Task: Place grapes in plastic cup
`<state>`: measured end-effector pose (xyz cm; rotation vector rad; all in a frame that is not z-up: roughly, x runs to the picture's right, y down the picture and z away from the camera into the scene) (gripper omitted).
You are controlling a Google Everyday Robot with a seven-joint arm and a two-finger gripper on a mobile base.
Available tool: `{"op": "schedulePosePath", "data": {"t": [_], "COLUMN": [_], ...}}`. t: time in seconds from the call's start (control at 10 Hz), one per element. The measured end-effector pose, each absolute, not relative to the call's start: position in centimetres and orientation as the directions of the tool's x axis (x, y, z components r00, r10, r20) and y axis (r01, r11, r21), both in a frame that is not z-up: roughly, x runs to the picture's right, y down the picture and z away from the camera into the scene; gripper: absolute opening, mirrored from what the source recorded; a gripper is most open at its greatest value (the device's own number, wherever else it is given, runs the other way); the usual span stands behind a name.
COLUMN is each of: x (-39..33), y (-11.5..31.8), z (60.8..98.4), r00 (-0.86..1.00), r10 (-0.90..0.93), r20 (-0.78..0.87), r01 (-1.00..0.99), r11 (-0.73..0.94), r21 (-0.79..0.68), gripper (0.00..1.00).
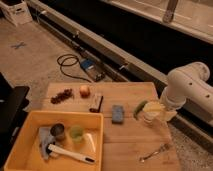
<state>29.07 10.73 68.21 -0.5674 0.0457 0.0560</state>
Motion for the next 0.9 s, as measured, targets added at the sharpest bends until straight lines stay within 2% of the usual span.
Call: {"op": "schedulePosePath", "data": {"t": [0.9], "x": [29.01], "y": [10.3], "z": [68.33], "r00": [0.998], "r10": [0.036], "r20": [-0.048], "r01": [-0.056], "r11": [0.844], "r21": [-0.533], "gripper": [0.65]}}
